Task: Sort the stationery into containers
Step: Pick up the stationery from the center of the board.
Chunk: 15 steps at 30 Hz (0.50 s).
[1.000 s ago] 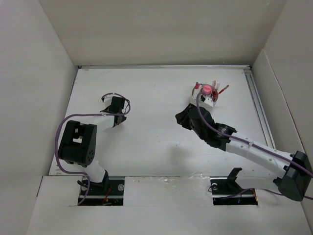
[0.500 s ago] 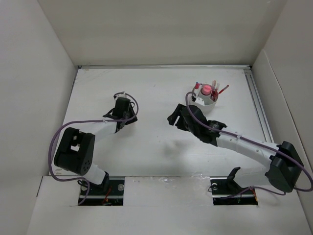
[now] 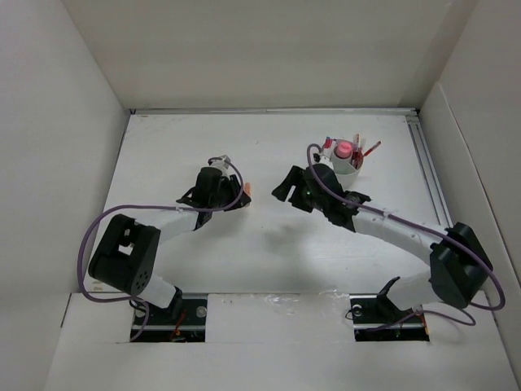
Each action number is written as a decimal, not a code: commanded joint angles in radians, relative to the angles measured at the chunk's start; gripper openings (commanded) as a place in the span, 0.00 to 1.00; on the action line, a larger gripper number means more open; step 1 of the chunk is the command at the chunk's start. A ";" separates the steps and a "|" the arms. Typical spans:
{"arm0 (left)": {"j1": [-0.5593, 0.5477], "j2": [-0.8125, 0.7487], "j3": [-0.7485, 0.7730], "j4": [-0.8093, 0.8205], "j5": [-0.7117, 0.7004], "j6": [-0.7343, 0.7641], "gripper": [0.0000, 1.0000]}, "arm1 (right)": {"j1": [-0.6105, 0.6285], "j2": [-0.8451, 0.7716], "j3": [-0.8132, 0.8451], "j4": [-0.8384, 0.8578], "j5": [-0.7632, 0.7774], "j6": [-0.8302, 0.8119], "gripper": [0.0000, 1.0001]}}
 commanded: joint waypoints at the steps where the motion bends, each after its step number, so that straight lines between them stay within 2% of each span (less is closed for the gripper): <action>1: 0.005 -0.007 -0.011 0.082 0.092 0.014 0.08 | -0.001 0.053 0.054 0.105 -0.085 0.005 0.73; 9: -0.004 -0.007 -0.046 0.148 0.175 0.014 0.11 | -0.020 0.096 0.073 0.135 -0.122 0.005 0.77; 15: -0.043 0.013 -0.025 0.160 0.175 0.014 0.12 | -0.039 0.116 0.063 0.155 -0.154 0.005 0.78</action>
